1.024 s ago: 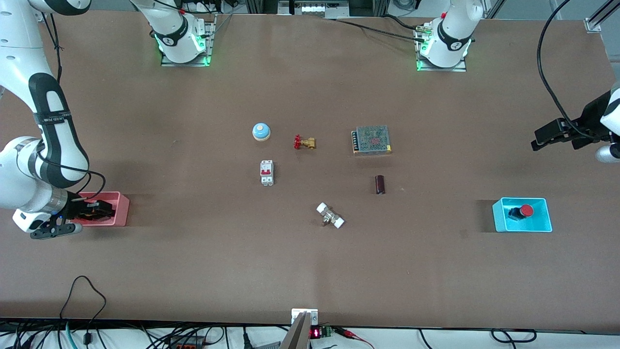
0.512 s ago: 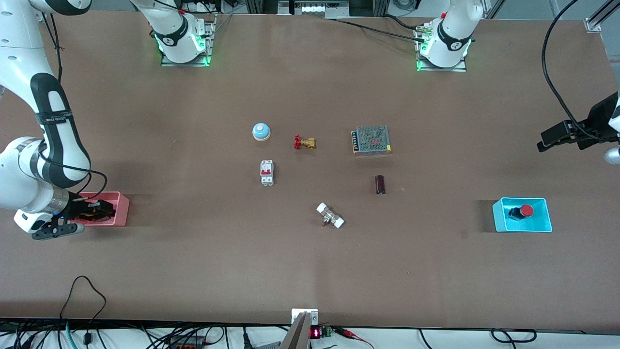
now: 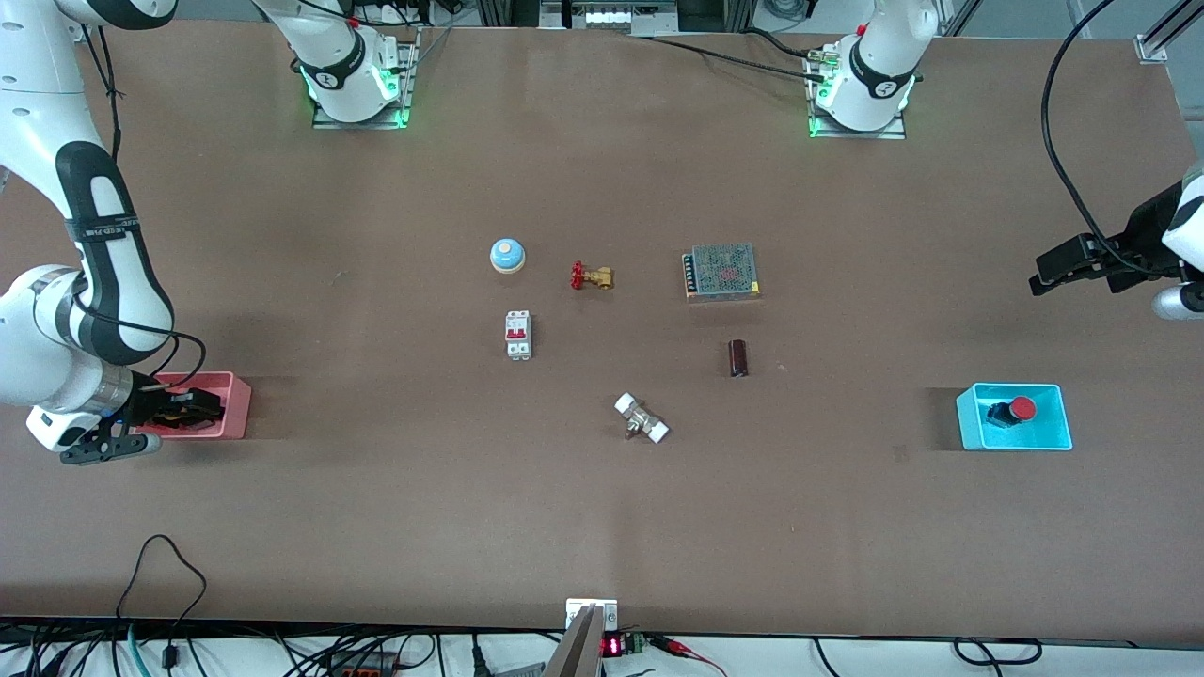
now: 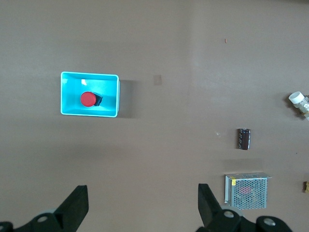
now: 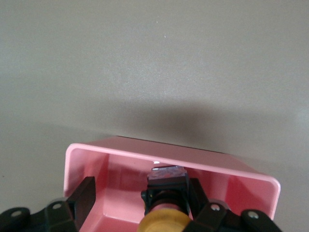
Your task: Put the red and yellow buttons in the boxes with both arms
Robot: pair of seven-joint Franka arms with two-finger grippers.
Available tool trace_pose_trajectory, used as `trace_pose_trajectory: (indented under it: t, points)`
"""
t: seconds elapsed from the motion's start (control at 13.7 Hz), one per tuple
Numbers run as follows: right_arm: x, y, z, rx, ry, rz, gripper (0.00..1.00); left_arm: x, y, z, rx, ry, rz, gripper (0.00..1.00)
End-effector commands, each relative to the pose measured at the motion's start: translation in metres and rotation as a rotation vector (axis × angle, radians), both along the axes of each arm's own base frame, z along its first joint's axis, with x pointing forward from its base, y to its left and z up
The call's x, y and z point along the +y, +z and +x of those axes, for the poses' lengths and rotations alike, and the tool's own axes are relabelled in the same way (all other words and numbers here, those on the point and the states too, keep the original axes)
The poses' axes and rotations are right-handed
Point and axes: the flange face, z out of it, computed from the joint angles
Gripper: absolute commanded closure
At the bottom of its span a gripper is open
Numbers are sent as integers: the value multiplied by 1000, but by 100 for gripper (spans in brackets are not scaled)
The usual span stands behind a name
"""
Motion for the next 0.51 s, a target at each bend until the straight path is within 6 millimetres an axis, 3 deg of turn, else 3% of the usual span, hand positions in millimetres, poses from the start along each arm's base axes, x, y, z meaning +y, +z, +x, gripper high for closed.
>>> trace_pose_trajectory:
  t: [0.0, 0.29, 0.44]
  points:
    - [5, 1, 4, -3, 60, -15, 13, 1, 4, -3, -11, 1, 18, 0]
    - [3, 3, 5, -2, 75, -49, 11, 4, 3, -4, -9, 7, 18, 0]
    - [4, -3, 2, 8, 69, -41, 1, 4, 3, -4, -9, 7, 18, 0]
